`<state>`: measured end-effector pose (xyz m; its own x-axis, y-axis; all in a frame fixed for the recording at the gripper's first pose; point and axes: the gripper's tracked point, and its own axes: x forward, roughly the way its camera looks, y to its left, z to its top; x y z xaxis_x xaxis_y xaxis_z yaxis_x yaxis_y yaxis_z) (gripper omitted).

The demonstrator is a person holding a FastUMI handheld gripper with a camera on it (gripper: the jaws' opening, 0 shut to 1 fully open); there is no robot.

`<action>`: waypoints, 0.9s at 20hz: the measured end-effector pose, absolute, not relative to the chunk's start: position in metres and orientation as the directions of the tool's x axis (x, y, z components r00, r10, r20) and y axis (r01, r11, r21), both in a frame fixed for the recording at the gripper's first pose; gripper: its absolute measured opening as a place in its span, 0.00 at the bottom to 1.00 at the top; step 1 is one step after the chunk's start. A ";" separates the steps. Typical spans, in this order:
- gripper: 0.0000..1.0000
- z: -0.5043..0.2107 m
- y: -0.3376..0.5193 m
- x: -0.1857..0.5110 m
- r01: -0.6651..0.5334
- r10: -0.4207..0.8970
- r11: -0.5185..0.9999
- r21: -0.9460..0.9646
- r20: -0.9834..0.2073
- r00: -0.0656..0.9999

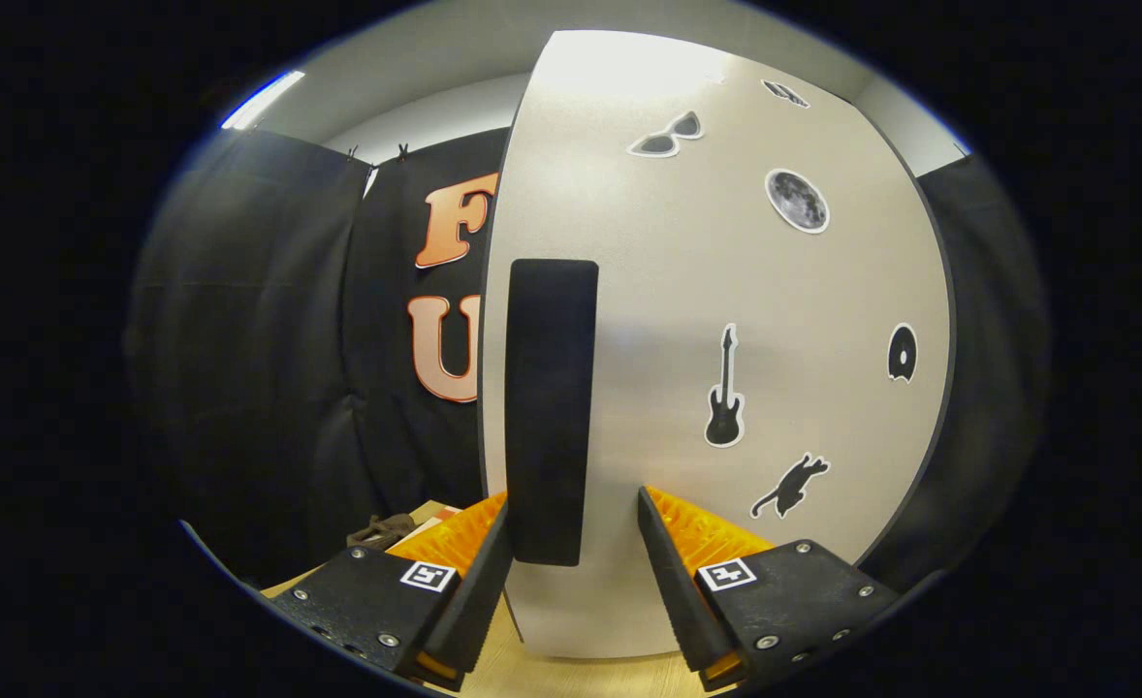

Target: Open the shoe cabinet door, grab the shoes and put them into the shoe cabinet, then close the shoe cabinet door.

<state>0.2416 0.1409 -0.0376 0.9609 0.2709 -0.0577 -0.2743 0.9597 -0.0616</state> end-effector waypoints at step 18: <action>0.85 -0.036 0.147 0.253 -0.196 0.194 0.979 -0.058 -0.029 0.981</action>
<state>0.2535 0.1473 -0.0361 0.9805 0.1942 -0.0294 -0.1956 0.9790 -0.0579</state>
